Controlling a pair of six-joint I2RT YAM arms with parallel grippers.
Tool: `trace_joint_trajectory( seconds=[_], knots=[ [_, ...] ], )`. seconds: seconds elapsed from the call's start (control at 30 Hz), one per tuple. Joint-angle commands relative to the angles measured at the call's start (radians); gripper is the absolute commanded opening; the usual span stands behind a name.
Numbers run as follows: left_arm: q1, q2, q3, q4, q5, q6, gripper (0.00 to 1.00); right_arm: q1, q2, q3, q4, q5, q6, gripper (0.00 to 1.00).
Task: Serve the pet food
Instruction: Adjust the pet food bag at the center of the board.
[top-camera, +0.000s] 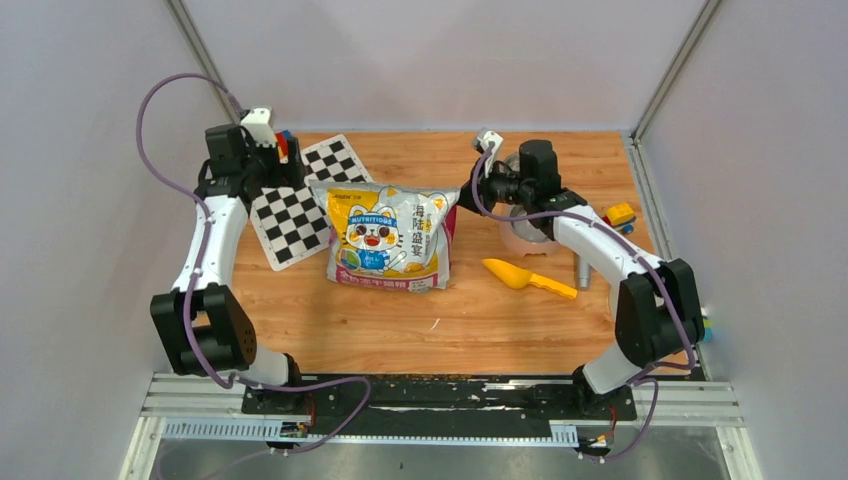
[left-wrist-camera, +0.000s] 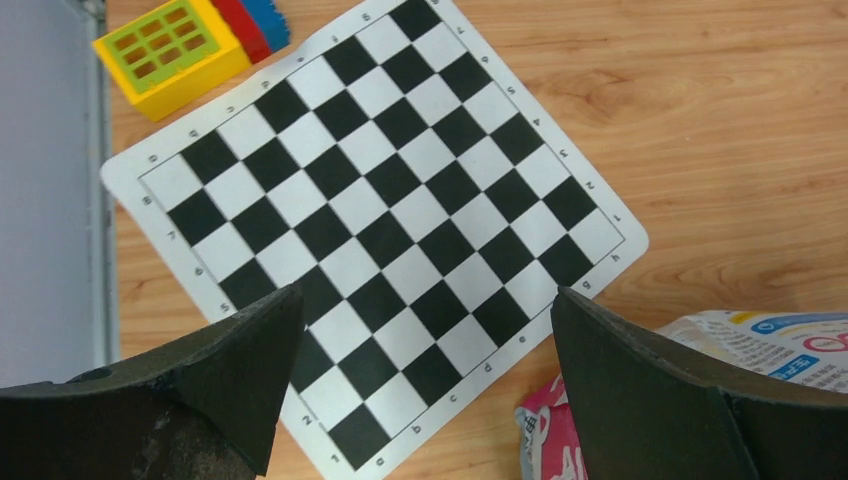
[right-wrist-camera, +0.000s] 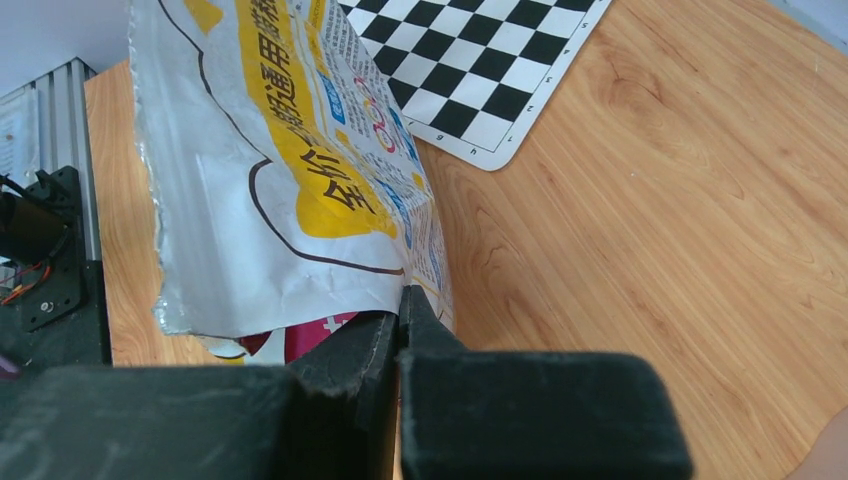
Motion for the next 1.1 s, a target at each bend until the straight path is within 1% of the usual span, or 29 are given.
trace_joint_trajectory(
  seconds=[0.0,0.13,0.27,0.43,0.6,0.7,0.97,1.07],
  knots=[
    [-0.042,0.043,0.015,0.140,0.053,-0.033,1.00,-0.027,-0.022,0.115,0.197,-0.092,0.072,0.00],
    [-0.056,0.129,0.047,0.141,0.077,-0.034,1.00,-0.026,0.011,0.137,0.204,-0.110,0.106,0.00],
    [-0.092,0.189,0.068,0.136,0.106,-0.025,1.00,-0.027,0.075,0.228,0.155,-0.124,0.111,0.00],
    [-0.131,0.214,0.074,0.096,0.142,-0.005,1.00,-0.027,0.122,0.293,0.119,-0.150,0.138,0.00],
    [-0.143,0.171,0.054,0.019,0.226,0.031,1.00,-0.027,0.148,0.337,0.081,-0.098,0.128,0.00],
    [-0.146,0.111,0.029,-0.030,0.241,0.067,1.00,-0.027,0.175,0.383,0.047,-0.079,0.118,0.00],
    [-0.156,0.018,-0.044,-0.143,0.281,0.120,1.00,-0.027,0.296,0.556,-0.006,-0.094,0.143,0.00],
    [-0.184,-0.009,-0.073,-0.182,0.299,0.148,1.00,-0.027,0.345,0.639,-0.069,-0.095,0.144,0.00]
  ],
)
